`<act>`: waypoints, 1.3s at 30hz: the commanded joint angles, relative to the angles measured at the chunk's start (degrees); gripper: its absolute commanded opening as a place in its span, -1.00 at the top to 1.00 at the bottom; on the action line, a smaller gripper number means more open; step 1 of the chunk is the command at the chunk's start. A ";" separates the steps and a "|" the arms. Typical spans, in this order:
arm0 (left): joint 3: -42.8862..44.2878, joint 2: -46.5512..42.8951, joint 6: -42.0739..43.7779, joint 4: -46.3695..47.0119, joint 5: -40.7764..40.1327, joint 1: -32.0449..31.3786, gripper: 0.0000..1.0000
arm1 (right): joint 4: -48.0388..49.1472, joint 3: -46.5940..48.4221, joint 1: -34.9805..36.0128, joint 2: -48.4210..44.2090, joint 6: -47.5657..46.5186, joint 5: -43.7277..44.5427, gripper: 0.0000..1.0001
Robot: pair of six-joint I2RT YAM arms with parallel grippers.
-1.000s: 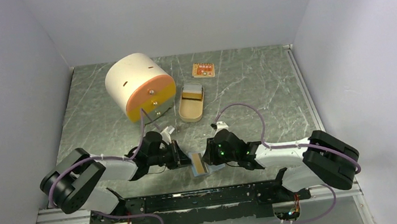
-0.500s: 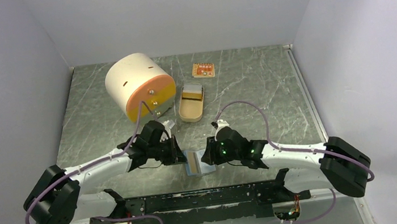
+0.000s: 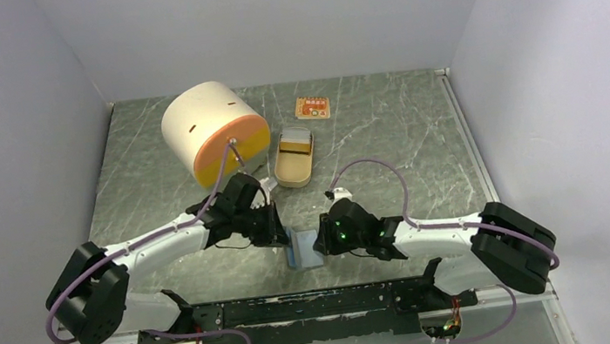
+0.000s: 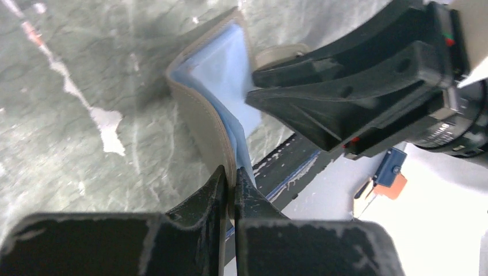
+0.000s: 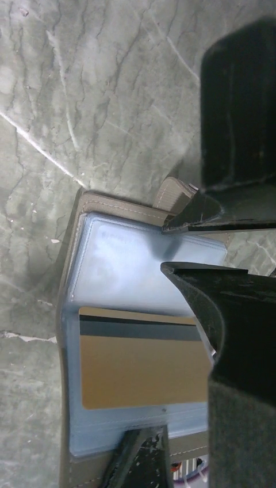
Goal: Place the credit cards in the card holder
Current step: Turn over the card slot in the card holder, then pick up the credit card from the storage box.
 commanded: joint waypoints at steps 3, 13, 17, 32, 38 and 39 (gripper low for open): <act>-4.36 1.69 -4.18 18.54 10.43 0.31 0.80 | 5.41 -3.07 -0.03 3.77 1.51 -1.79 0.45; -2.78 7.42 -1.65 11.28 3.68 0.36 0.82 | 0.40 -2.49 -0.05 0.29 1.55 0.40 0.41; -2.62 6.71 0.31 10.00 4.40 0.37 0.82 | -6.68 -0.50 -0.22 -5.77 0.55 3.92 0.30; -4.71 -1.09 3.68 6.87 3.27 2.00 0.49 | -10.60 16.49 -10.68 -5.53 -25.33 9.61 -0.28; -7.09 -2.86 2.65 8.03 2.29 2.27 0.45 | -3.29 24.64 -16.29 4.98 -40.17 11.26 -0.34; -7.32 -3.05 2.64 8.28 2.24 2.31 0.58 | -1.32 25.60 -17.18 6.75 -42.62 9.79 -0.35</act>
